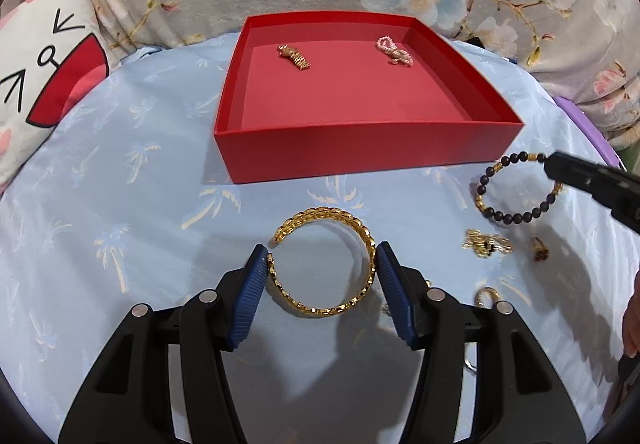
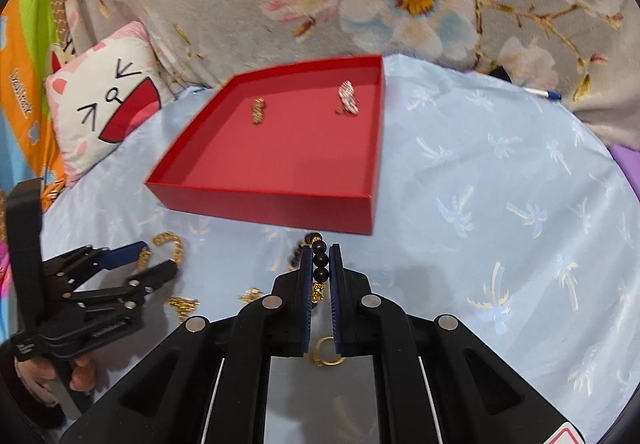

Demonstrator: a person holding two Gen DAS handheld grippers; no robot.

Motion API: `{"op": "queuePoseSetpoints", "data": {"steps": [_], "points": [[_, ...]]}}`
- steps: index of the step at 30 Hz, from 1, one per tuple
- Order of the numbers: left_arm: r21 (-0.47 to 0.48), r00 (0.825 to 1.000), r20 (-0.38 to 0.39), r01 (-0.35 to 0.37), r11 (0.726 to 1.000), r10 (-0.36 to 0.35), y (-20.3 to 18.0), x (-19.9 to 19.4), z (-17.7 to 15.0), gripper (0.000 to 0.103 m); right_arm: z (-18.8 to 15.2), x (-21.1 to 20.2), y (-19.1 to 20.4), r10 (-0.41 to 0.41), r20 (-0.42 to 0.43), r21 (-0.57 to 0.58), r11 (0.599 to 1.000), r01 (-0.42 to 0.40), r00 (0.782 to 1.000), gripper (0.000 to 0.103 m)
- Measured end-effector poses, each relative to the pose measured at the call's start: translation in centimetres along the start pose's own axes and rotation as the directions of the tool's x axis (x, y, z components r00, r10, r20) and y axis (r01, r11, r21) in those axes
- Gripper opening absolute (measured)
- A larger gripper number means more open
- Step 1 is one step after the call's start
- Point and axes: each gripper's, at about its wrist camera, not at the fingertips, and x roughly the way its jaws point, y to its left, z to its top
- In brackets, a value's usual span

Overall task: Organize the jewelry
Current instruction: 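Carry the bangle with the left tool over the tray while the right tool carries the bracelet, then open the left tool to drop the bangle while the right tool drops the bracelet in the tray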

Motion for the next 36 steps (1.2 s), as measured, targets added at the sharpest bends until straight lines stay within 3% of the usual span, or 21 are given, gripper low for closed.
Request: {"op": "queuePoseSetpoints", "data": {"steps": [8, 11, 14, 19, 24, 31, 36], "points": [[0.022, 0.99, 0.121, 0.069, 0.997, -0.072, 0.1, -5.6, 4.2, 0.054, 5.0, -3.4, 1.4, 0.032, 0.094, -0.03, 0.999, -0.029, 0.995, 0.007], [0.028, 0.984, 0.166, 0.059, 0.998, -0.062, 0.2, -6.1, 7.2, 0.054, 7.9, -2.8, 1.6, 0.025, 0.12, -0.03, 0.999, -0.021, 0.992, 0.007], [0.035, 0.98, 0.198, 0.002, 0.999, -0.009, 0.4, -4.9, 10.4, 0.054, 10.5, -0.9, 1.5, 0.005, 0.135, -0.02, 1.0, -0.002, 0.991, 0.007], [0.014, 0.992, 0.127, -0.014, 1.0, 0.012, 0.6, 0.9, 14.4, 0.054, 13.6, 4.1, 0.5, 0.011, 0.088, 0.036, 0.999, -0.014, 0.996, 0.007], [-0.003, 0.997, 0.066, -0.044, 0.999, 0.044, 0.9, 5.5, 15.2, 0.054, 14.3, 9.2, -0.9, 0.058, 0.006, 0.104, 0.993, -0.058, 0.998, 0.007], [-0.011, 0.997, 0.022, -0.074, 0.997, 0.074, 1.4, 8.6, 14.4, 0.054, 12.8, 13.1, -1.5, -0.039, -0.059, 0.06, 0.997, 0.042, 0.997, 0.007], [-0.034, 0.997, 0.022, -0.08, 0.996, 0.08, 1.8, 9.3, 14.2, 0.055, 12.4, 12.8, -1.5, -0.068, -0.026, 0.038, 0.997, 0.068, 0.997, 0.009]]}}
